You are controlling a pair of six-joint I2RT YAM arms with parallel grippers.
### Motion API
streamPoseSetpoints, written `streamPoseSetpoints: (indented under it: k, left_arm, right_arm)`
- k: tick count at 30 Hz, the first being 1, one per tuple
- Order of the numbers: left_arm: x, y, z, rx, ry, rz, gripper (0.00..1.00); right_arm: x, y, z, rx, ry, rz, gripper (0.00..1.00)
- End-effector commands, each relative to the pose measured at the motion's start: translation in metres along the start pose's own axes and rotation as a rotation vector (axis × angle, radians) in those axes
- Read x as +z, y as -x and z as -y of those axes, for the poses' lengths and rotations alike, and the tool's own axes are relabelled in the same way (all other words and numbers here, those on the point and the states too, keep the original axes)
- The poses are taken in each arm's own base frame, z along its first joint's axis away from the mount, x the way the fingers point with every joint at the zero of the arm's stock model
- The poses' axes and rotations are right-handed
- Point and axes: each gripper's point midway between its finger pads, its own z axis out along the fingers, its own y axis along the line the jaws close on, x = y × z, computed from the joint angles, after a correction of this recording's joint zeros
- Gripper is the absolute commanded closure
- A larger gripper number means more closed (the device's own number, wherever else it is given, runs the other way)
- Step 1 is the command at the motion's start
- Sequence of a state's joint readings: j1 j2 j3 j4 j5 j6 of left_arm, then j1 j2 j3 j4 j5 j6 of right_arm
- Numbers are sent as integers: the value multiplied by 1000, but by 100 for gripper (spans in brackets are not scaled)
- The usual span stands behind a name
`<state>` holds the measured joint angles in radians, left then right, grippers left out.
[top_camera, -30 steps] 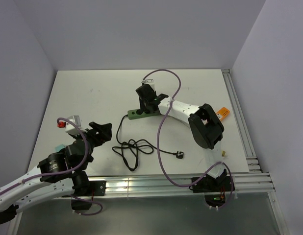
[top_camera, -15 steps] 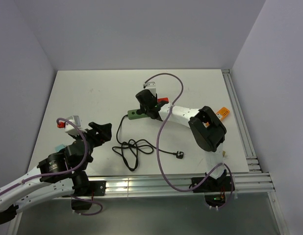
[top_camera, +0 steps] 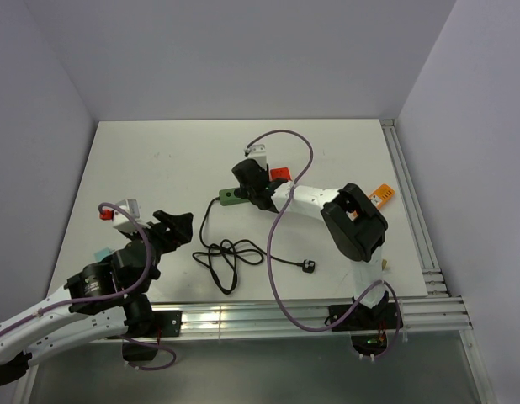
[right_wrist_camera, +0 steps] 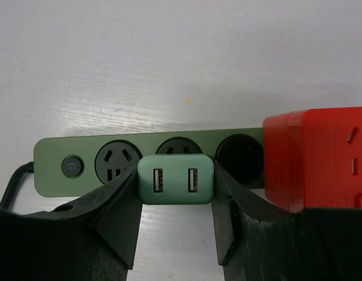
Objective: Insert the plug
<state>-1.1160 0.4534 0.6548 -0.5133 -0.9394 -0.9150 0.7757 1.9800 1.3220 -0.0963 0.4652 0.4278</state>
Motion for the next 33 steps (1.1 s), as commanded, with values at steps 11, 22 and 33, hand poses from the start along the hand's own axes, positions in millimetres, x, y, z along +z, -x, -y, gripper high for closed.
streamPoseSetpoints:
  k: [11,22,33]
  left_arm:
    - [1,-3,7,-23,-8,-19,14]
    - [1,-6,4,-36,5,-28,14]
    - [1,-13,6,-43,12,-61,15]
  right_arm:
    - [-7,-180,35,-247,-83,-458,100]
    - [-6,-246,43,-206,-49,-546,100]
    - [-15,-288,56,-204,-95,-593,100]
